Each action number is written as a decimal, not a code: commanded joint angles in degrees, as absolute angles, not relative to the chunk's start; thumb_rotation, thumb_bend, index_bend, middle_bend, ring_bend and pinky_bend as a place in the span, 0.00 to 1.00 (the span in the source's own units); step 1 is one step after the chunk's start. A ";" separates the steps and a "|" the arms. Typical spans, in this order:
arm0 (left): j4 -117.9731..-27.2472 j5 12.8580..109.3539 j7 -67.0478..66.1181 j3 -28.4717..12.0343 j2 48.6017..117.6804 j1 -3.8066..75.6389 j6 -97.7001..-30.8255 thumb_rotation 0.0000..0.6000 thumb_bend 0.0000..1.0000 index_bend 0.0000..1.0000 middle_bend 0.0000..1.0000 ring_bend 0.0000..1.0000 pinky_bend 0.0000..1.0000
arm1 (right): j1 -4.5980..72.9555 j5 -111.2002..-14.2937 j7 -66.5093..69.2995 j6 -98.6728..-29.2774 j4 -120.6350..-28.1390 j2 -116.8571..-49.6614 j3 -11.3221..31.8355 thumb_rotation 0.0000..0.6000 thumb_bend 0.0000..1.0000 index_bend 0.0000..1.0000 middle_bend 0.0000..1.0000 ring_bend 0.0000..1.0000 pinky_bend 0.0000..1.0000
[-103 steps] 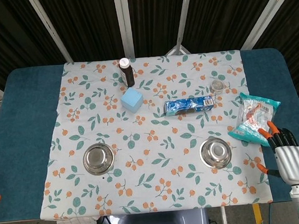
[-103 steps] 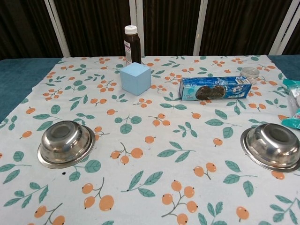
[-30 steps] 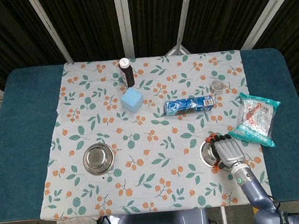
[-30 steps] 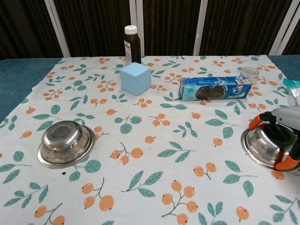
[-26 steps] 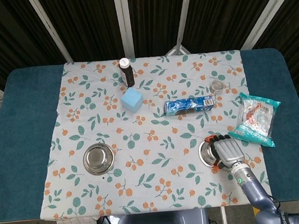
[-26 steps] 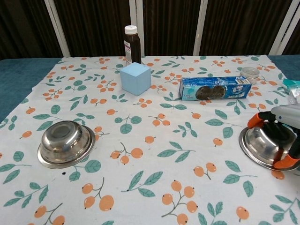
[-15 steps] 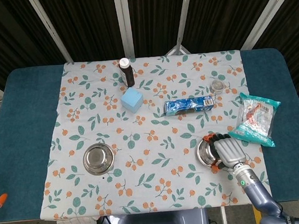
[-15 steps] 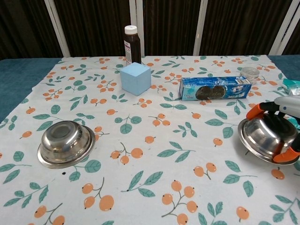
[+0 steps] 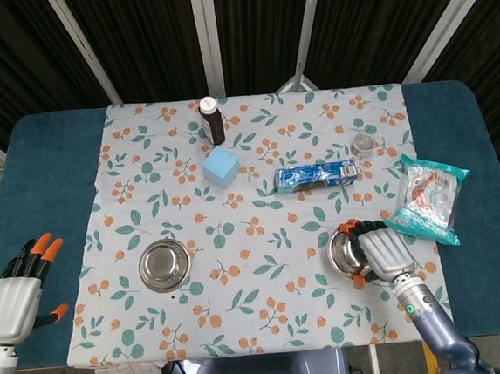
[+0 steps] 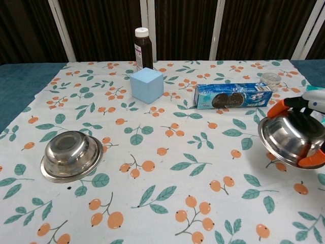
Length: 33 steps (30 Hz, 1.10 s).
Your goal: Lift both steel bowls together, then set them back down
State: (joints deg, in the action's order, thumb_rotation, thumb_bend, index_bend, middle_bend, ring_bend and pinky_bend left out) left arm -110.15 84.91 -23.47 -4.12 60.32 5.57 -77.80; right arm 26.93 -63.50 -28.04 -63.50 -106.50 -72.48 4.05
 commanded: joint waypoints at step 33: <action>-100.90 53.59 -42.78 -6.64 82.22 30.47 -56.71 1.00 0.00 0.05 0.00 0.00 0.14 | 26.86 -62.24 -26.01 -64.56 -106.29 -69.40 4.77 1.00 0.07 0.40 0.33 0.42 0.24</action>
State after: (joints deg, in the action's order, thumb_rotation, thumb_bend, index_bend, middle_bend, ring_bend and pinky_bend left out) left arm -101.07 53.84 -42.54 -6.86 81.97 30.21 -56.77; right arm 26.85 -62.24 -26.00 -64.56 -106.29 -69.41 4.77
